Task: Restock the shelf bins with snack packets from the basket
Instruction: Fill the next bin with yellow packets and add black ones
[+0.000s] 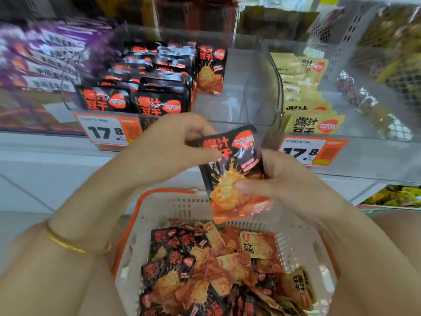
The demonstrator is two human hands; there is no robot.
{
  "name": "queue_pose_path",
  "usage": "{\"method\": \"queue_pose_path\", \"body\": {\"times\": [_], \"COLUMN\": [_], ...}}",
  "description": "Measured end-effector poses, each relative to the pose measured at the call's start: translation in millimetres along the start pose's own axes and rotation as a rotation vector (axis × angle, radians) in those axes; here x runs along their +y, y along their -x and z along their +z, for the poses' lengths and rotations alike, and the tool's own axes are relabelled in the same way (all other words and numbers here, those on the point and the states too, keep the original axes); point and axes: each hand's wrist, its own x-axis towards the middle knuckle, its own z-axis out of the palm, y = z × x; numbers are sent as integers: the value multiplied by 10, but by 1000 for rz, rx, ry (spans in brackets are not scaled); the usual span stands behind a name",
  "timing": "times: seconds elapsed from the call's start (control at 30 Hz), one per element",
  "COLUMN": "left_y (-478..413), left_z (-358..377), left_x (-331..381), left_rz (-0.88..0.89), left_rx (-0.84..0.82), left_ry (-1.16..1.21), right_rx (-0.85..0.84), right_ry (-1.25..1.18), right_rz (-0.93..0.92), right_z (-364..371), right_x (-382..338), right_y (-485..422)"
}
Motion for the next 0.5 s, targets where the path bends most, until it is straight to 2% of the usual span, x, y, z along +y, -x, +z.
{"method": "queue_pose_path", "body": {"times": [0.07,0.1,0.17,0.23,0.27,0.37,0.5], "left_y": [-126,-216,-422,-584,-641,-749,-753], "left_z": [-192,-286,-417,-453,-439,-389,-393], "left_x": [109,120,67,-40,-93,-281,-380], "left_rz": [81,141,226,190,164,136,136], "left_rx": [293,454,655,616,567,513,507], "left_ry": [-2,-89,-450,-812,-895,-937,-942], "right_rx": [146,253,472,628,671,676,607], "right_ry": [63,129,373,539,552,503,500], "right_rz": [-100,-147,-205,-135,-77,91,226], "right_z": [-55,-78,-123,-182,-202,-227,-241], "right_x": [-379,-559,-835,-851,-788,-500,-185], "right_y": [-144,-259,-624,-1174,-1489,-2246,-2724]}}
